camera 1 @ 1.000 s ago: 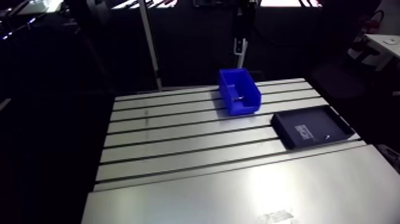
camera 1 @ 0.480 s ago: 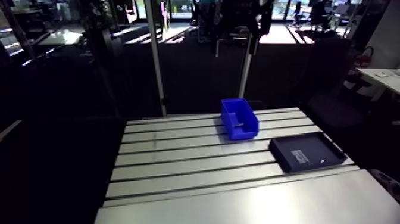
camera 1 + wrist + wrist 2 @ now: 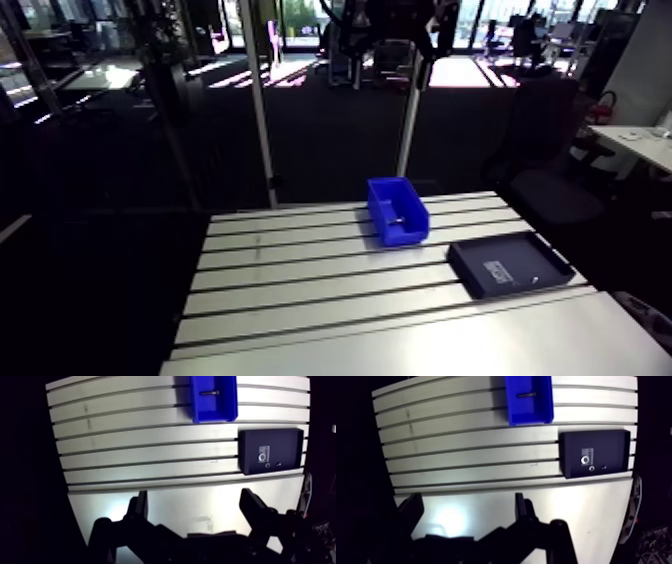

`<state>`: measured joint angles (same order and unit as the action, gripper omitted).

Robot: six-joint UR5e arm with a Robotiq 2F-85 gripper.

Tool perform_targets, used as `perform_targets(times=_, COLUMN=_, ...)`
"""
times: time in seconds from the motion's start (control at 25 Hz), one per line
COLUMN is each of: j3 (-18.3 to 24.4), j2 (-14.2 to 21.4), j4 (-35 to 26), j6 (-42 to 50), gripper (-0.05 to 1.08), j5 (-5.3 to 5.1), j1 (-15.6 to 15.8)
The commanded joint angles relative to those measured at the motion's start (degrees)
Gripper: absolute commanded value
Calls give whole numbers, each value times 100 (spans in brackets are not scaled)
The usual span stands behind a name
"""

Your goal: Pick up the M10 bolt from the tray and put it into the blue bin.

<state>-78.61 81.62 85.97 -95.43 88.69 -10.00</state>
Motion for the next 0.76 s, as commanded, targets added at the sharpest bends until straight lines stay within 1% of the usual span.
perform_targets(times=0.04, j3=333, j2=-36, j4=-6, j6=2, gripper=1, j5=3, j1=24)
perform_targets(times=0.2, j3=413, j2=-45, j4=-50, j6=20, gripper=1, j5=3, j1=24)
perform_targets(times=0.32, j3=518, j2=-28, j4=-296, j6=37, gripper=1, j5=-6, j1=24)
perform_targets(times=0.64, j3=518, j2=8, j4=-305, j6=46, gripper=1, j5=3, j1=15)
perform_targets(times=0.76, j3=518, j2=16, j4=-296, j6=55, gripper=1, j5=-15, j1=24)
